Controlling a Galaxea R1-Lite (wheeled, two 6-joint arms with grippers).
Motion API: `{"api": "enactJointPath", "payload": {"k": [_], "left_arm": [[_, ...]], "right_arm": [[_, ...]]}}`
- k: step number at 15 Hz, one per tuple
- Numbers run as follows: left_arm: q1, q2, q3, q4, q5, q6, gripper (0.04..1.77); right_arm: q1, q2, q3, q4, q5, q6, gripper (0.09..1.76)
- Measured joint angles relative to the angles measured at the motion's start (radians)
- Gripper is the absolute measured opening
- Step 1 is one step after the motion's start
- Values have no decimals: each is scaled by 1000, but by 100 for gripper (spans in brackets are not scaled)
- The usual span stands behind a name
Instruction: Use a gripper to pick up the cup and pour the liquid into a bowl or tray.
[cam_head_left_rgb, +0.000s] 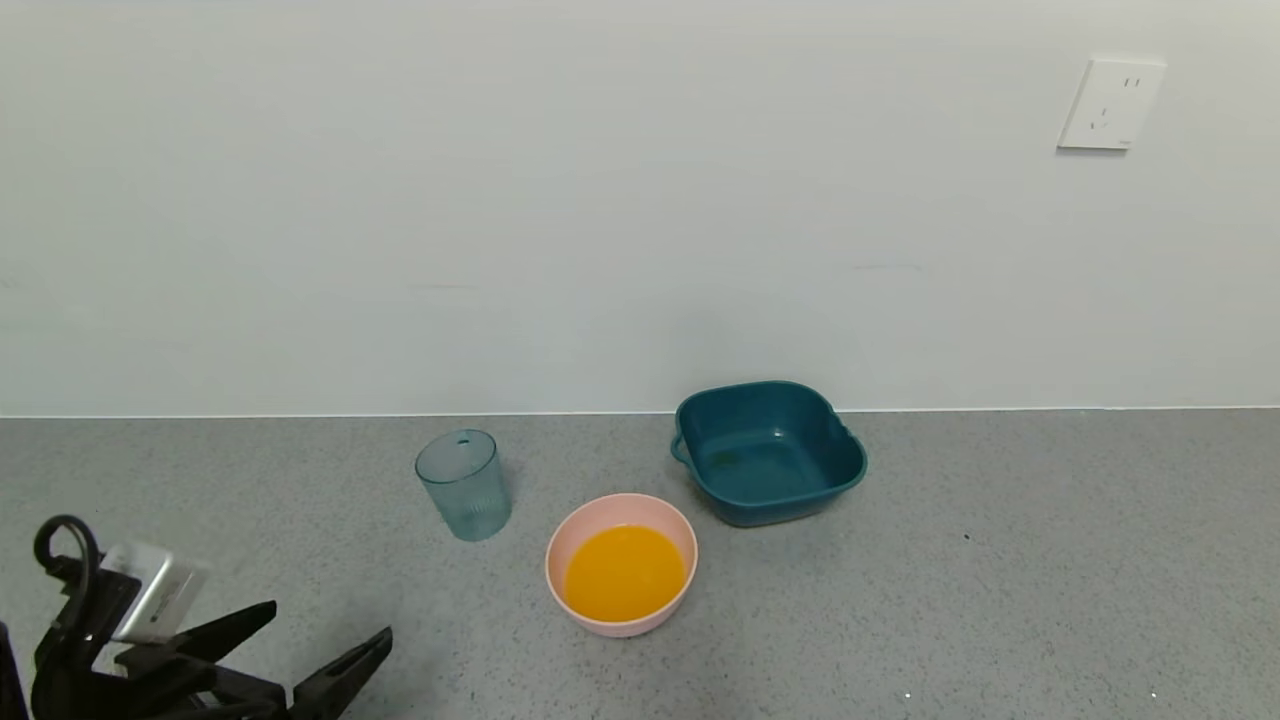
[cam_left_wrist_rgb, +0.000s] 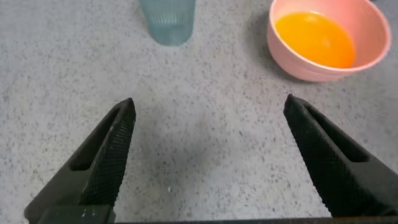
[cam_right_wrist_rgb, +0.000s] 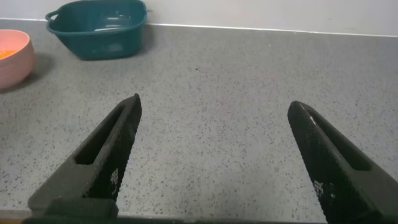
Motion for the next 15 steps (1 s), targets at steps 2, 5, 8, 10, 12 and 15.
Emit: {"api": "enactJointPath", "payload": {"k": [2,5,8,10,12,15], "left_arm": [[57,-72,12,60,-129,3,172],[136,-220,4,222,-223,10,172],[153,-391,-4,371,-240,10,172],[150,-516,-14,496,-243,10,172],[145,-654,-24,610,-243,9,172],[146,-837,-30,742,-221,6,172]], "right_arm": [[0,0,0,0,0,0,171],[0,0,0,0,0,0,171],[0,0,0,0,0,0,171],[0,0,0,0,0,0,171],[0,0,0,0,0,0,171],[0,0,0,0,0,0,171]]}}
